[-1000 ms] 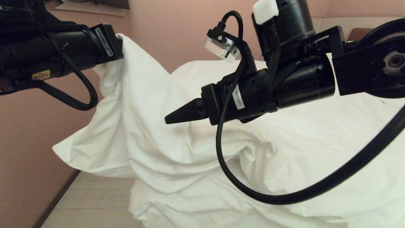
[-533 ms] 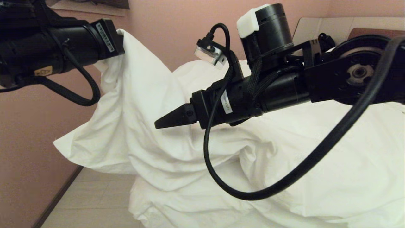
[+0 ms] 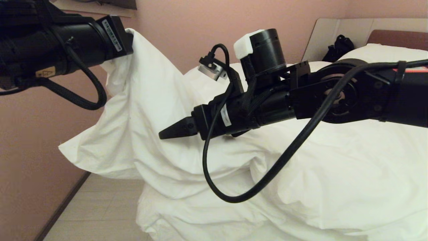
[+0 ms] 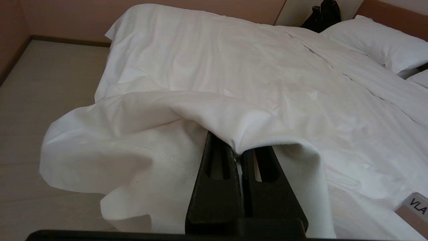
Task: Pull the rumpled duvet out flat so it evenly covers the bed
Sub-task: Flatten the corners of the folded blanket
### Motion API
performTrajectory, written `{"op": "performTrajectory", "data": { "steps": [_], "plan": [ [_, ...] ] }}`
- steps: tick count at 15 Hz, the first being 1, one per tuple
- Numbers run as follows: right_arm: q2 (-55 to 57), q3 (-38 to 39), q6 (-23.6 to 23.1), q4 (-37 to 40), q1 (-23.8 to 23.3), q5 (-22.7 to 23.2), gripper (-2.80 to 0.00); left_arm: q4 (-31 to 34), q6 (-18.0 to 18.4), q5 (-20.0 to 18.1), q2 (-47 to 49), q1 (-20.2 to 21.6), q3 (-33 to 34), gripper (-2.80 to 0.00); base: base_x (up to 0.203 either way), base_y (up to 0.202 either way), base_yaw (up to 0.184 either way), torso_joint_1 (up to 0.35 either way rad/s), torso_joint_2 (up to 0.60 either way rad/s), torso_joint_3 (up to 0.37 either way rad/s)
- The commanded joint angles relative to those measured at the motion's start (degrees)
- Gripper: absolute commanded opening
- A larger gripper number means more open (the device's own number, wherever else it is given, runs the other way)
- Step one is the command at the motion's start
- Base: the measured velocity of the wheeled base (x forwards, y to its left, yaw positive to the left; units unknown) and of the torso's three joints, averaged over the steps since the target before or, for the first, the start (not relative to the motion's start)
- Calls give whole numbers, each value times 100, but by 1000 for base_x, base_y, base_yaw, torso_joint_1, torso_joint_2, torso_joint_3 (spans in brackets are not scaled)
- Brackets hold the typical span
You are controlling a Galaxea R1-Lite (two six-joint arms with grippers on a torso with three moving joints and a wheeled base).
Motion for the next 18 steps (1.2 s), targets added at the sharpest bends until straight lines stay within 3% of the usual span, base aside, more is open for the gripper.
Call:
{"op": "performTrajectory", "data": {
  "steps": [1, 10, 15, 18],
  "plan": [
    [28, 2, 18, -11, -37, 19, -280, -13, -11, 4, -1, -21, -2, -280, 0, 0, 0, 0, 0, 0],
    [-151, -14, 35, -132, -208, 10, -280, -13, -45, 4, -1, -152, 103, -280, 0, 0, 0, 0, 0, 0],
    [-378, -16, 35, -148, -402, 5, -280, -21, -143, 15, -10, -318, 424, -280, 0, 0, 0, 0, 0, 0],
    [-607, -16, 43, -209, -758, 19, -280, -26, -135, 37, -117, -321, 845, -280, 0, 0, 0, 0, 0, 0]
  ]
}}
